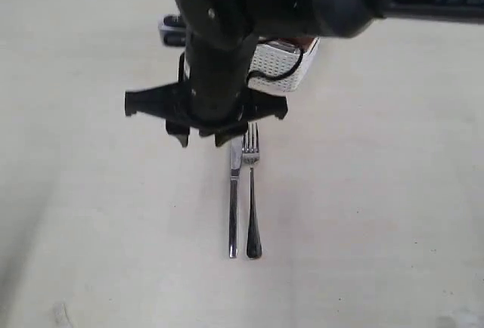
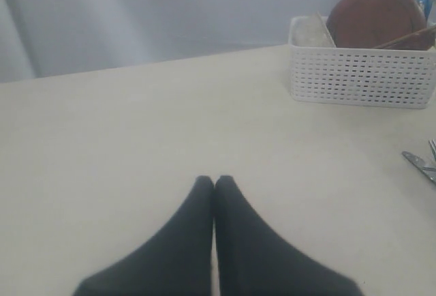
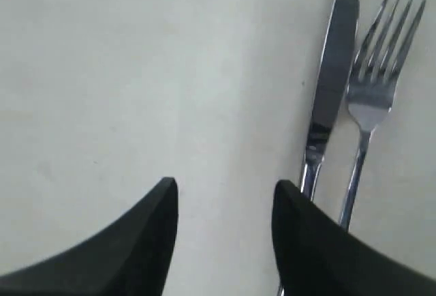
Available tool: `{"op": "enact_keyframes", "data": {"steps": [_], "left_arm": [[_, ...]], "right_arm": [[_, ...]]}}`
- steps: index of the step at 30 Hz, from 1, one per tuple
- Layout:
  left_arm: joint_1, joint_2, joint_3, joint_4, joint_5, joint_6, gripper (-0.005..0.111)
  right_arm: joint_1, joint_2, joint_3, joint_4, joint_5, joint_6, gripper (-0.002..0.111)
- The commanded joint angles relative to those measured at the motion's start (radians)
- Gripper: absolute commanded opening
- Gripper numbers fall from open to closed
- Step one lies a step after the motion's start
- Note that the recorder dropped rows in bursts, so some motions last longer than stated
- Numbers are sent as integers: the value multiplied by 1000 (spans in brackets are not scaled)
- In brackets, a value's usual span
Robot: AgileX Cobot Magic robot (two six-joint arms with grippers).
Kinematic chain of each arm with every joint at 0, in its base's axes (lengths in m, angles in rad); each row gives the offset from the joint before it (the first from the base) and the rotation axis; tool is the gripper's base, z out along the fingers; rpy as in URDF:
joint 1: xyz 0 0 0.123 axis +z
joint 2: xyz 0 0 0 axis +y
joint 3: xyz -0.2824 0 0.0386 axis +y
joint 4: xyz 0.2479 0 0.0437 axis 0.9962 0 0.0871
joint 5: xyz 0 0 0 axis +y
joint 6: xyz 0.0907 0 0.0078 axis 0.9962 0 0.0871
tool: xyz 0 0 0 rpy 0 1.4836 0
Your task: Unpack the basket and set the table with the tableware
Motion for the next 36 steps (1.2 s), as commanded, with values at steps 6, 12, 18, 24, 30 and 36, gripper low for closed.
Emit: {"op": "enact_keyframes", "data": {"steps": [6, 12, 18, 24, 30, 36], "left_arm": [[-6, -3, 2, 3, 1, 0, 0], [-6, -3, 2, 3, 1, 0, 0], [-6, -3, 2, 3, 1, 0, 0], [-6, -3, 2, 3, 1, 0, 0], [-6, -3, 2, 3, 1, 0, 0], [-6, -3, 2, 3, 1, 0, 0]], "right_arm": [[-259, -51, -208, 10, 192, -187, 42], [-389, -43, -223, 8, 123, -265, 42], [-478, -9, -223, 16, 28, -380, 42], [-489, 33, -223, 161, -166, -556, 42], [-489, 97, -223, 611, -385, -824, 42], [-489, 206, -260, 859, -430, -996, 42]]}}
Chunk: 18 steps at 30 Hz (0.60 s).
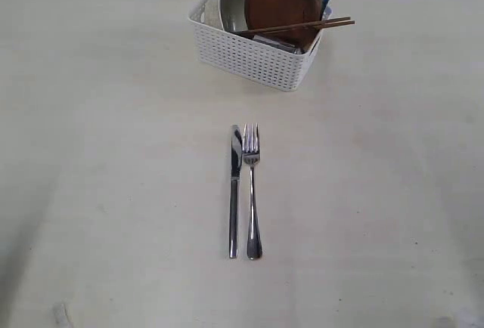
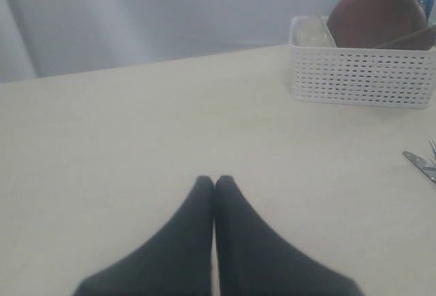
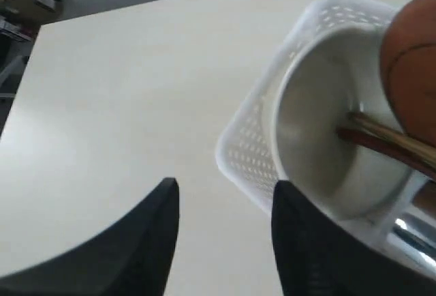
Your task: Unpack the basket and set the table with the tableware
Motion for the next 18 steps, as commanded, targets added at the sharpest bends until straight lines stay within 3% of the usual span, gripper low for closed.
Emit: {"op": "enact_keyframes", "data": {"steps": [1, 10, 18], "left_arm": [[-6, -3, 2, 3, 1, 0, 0], [-6, -3, 2, 3, 1, 0, 0], [-6, -3, 2, 3, 1, 0, 0]], "right_arm": [[-4, 87, -60, 132, -23, -99, 42], [-4, 262, -286, 132, 33, -77, 42], [-4, 304, -320, 21, 55, -19, 42]]}}
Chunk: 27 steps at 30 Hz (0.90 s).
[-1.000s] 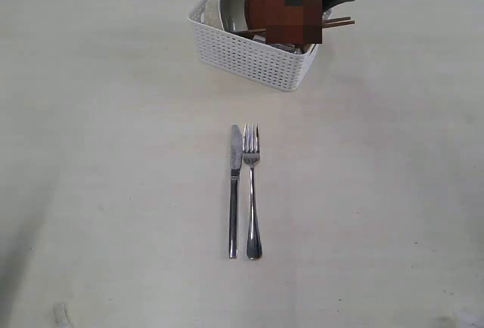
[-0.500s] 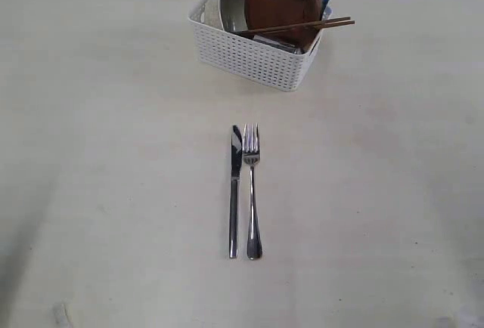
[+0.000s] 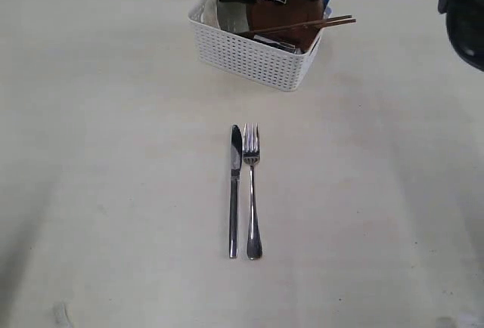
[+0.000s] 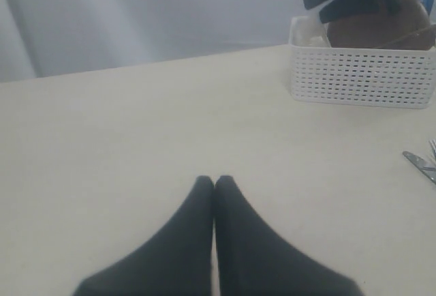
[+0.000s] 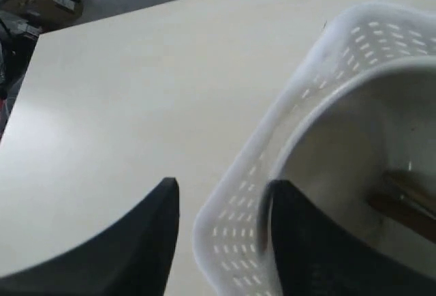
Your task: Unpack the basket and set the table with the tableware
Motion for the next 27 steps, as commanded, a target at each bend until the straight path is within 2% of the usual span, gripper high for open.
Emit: {"op": "enact_keyframes", "data": {"steps": [1, 20, 22, 27], "left_arm": [[-6, -3, 2, 3, 1, 0, 0], [-6, -3, 2, 3, 1, 0, 0], [-6, -3, 2, 3, 1, 0, 0], [-6, -3, 2, 3, 1, 0, 0]], "right_arm": [[-4, 6, -11, -102, 17, 44, 42], [35, 74, -28, -117, -29, 72, 41], [35, 74, -28, -117, -29, 72, 35], [35, 56, -28, -117, -22, 70, 0]]}}
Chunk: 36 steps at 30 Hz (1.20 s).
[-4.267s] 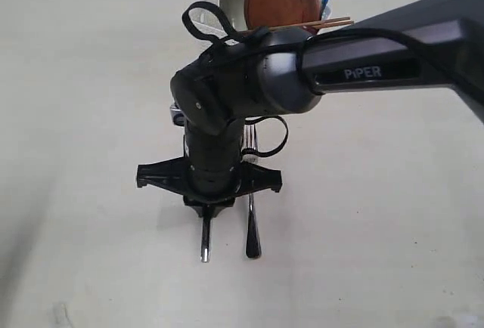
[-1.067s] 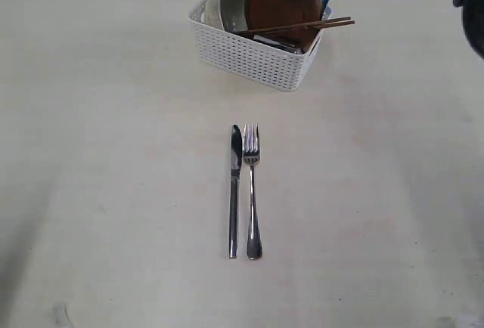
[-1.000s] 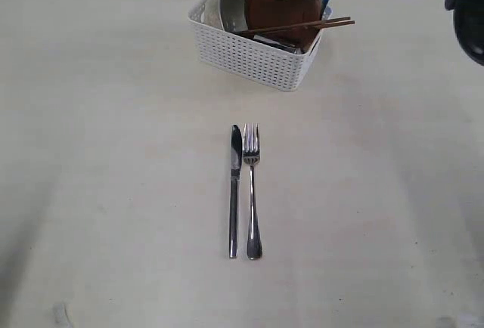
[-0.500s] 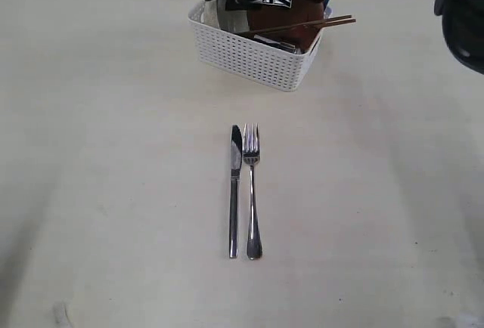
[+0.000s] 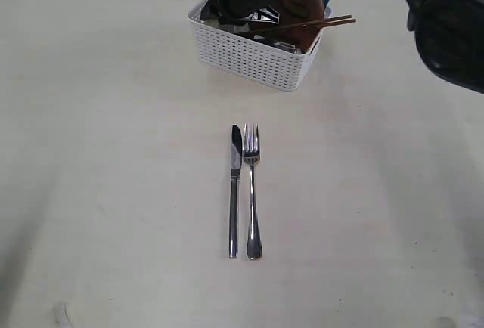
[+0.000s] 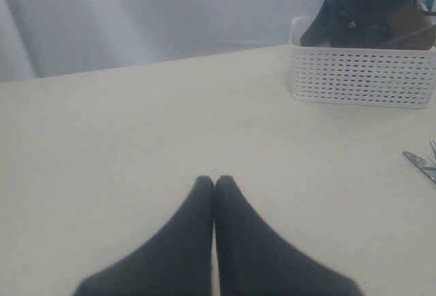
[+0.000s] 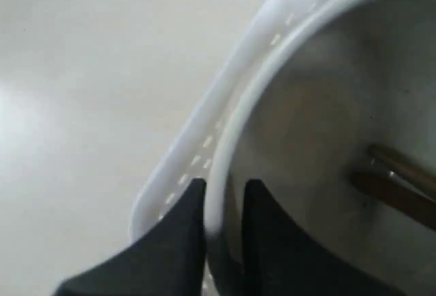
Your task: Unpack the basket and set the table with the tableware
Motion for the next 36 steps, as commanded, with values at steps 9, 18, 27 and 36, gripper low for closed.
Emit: {"op": "enact_keyframes", "data": {"steps": [9, 18, 27, 36], "left_arm": [[-6, -3, 2, 3, 1, 0, 0], [-6, -3, 2, 3, 1, 0, 0], [-6, -3, 2, 3, 1, 0, 0], [-6, -3, 2, 3, 1, 0, 0]], "right_arm": [[-3, -77, -8, -3, 26, -6, 0], [-3, -88, -8, 52, -7, -165, 0], [40, -88, -8, 142, -49, -469, 0], [47, -88, -8, 159, -56, -472, 0]]}}
